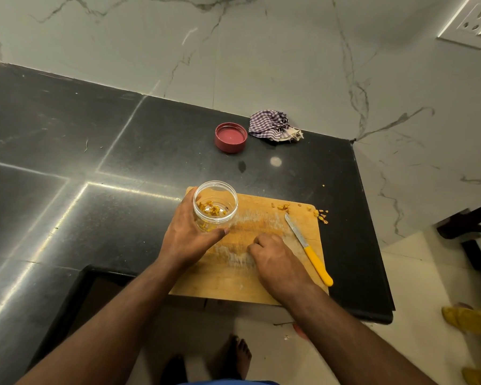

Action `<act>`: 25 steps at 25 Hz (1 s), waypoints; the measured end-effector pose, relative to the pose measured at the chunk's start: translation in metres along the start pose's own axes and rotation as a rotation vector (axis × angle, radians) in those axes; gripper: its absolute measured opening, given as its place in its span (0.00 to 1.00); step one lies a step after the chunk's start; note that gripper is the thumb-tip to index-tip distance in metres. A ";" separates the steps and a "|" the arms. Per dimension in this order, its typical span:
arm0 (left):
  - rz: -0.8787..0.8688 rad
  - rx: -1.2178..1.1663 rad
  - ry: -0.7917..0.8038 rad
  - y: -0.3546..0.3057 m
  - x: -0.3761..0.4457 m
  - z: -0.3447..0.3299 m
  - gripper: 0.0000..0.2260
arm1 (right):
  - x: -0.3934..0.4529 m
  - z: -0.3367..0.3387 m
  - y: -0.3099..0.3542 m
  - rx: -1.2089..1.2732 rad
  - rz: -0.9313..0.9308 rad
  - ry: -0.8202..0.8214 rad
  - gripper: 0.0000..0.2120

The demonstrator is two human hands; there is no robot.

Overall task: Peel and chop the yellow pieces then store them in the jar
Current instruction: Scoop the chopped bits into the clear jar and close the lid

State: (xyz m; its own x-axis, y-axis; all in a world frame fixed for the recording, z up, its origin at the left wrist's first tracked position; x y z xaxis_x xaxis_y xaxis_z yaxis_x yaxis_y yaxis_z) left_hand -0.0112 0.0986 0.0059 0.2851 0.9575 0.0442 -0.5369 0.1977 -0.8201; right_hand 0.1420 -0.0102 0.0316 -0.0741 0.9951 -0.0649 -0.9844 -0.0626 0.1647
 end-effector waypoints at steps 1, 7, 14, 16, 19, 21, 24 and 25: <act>0.004 0.004 -0.001 0.001 0.000 0.000 0.45 | -0.001 -0.001 0.000 -0.009 0.015 0.007 0.12; -0.004 -0.005 0.002 0.000 -0.001 0.001 0.45 | 0.006 0.005 -0.068 0.796 -0.614 -0.125 0.11; -0.004 -0.017 0.000 -0.004 -0.002 0.002 0.44 | 0.028 0.050 -0.038 1.969 -0.605 -0.128 0.09; 0.002 -0.012 -0.003 -0.004 -0.002 0.002 0.43 | 0.051 0.073 -0.017 1.760 -0.449 -0.162 0.09; 0.005 -0.027 0.009 -0.004 -0.003 0.001 0.42 | 0.080 0.087 0.018 0.892 -0.236 -0.167 0.12; 0.013 -0.035 0.012 -0.004 -0.004 0.001 0.43 | 0.087 0.085 0.032 0.541 -0.159 -0.129 0.12; 0.000 -0.020 0.012 -0.005 -0.003 0.002 0.43 | 0.077 0.097 0.016 0.636 -0.156 -0.232 0.08; -0.007 -0.014 0.010 -0.006 -0.003 0.002 0.43 | 0.070 0.096 0.001 0.671 -0.189 -0.256 0.07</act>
State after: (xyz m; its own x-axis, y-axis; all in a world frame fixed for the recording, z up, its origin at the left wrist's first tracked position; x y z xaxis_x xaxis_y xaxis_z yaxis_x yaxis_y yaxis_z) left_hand -0.0106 0.0954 0.0120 0.2962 0.9541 0.0444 -0.5241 0.2012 -0.8276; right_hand 0.1509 0.0662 0.1221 0.2069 0.9761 0.0663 -0.6610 0.0895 0.7450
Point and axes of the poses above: each hand's wrist, its own x-axis towards the middle knuckle, its own z-axis out of the back of the hand, y = z × x, the point moved 6 cm from there along x, towards the middle knuckle, and after that the axes turned 3 degrees about x, right-handed, at the moved point
